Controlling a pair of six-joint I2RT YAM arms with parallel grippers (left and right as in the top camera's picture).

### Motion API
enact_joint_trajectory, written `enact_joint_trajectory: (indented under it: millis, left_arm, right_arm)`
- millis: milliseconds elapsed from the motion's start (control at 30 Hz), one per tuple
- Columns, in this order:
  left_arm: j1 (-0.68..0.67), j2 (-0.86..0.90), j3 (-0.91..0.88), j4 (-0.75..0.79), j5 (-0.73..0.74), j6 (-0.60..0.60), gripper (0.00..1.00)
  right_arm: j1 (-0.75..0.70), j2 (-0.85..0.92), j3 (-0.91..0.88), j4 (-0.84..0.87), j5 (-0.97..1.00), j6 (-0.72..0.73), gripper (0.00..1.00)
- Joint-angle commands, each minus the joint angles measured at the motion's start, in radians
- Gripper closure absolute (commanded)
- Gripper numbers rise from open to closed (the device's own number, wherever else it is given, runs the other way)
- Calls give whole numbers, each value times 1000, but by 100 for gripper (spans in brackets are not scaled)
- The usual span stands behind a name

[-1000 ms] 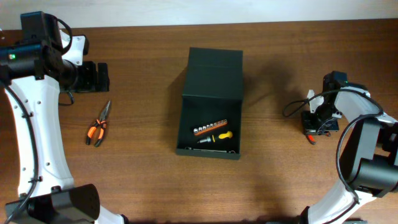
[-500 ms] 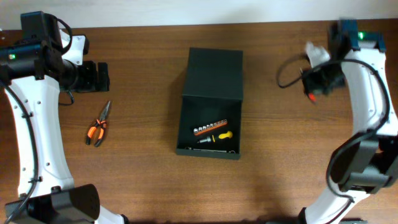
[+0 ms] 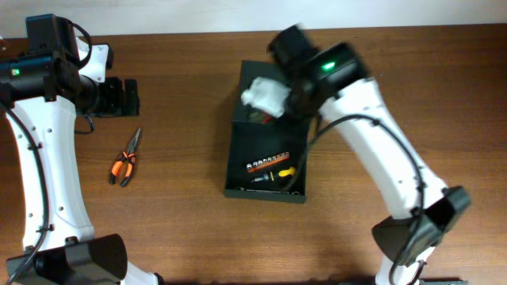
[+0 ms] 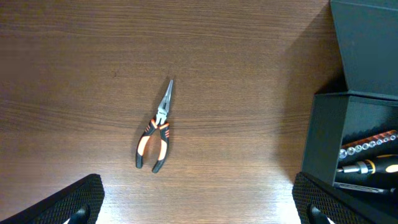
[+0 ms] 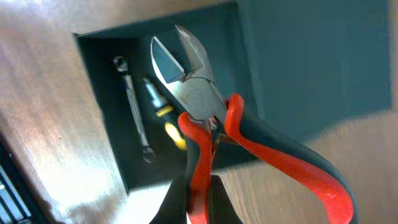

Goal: Pack container

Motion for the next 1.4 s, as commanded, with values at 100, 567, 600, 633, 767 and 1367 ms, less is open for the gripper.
enact_joint_trajectory:
  millis: [100, 567, 600, 633, 767, 1367]
  left_arm:
    - [0, -13, 3, 3, 11, 17, 1]
    - [0, -13, 3, -2, 11, 16, 1]
    - [0, -13, 3, -5, 11, 17, 1]
    - [0, -13, 3, -8, 11, 17, 1]
    - [0, -13, 3, -13, 11, 17, 1]
    - [-42, -243, -81, -113, -160, 55, 1]
  right_arm:
    - [55, 67, -267, 166, -11, -13, 96]
    - [54, 68, -542, 368, -13, 29, 64]
    - [54, 68, -538, 368, -13, 31, 52]
    - [54, 68, -536, 368, -13, 32, 47]
    - [54, 68, -502, 350, 3, 32, 19]
    - [-237, 61, 255, 30, 152, 416, 1]
